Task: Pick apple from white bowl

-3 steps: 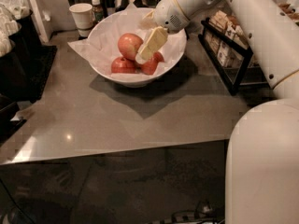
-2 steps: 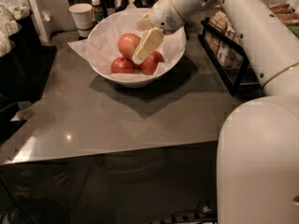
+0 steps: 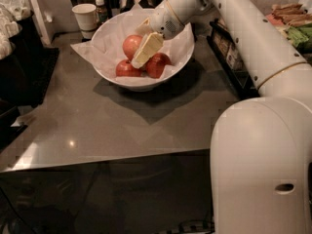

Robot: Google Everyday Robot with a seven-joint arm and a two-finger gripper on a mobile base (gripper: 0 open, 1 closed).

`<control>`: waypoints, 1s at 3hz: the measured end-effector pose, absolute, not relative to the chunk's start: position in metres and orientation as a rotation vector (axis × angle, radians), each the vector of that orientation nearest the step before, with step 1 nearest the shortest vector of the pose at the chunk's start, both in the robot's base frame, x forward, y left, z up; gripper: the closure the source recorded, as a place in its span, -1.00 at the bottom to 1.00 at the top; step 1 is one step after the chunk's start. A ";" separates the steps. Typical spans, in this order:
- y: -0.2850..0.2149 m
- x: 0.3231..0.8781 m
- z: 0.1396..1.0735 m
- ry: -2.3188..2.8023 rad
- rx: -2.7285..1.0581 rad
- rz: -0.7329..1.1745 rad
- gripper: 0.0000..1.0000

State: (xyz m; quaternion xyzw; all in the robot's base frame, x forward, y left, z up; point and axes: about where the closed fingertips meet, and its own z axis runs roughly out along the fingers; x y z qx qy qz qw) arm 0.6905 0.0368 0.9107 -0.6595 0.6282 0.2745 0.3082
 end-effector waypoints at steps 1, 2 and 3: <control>0.042 0.693 0.903 1.666 -1.759 0.732 -0.29; 0.042 0.693 0.903 1.665 -1.758 0.731 0.16; 0.038 0.693 0.908 1.643 -1.744 0.713 0.75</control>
Offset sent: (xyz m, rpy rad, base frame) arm 0.0044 -0.0022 -0.0150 -0.0278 0.0033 0.0086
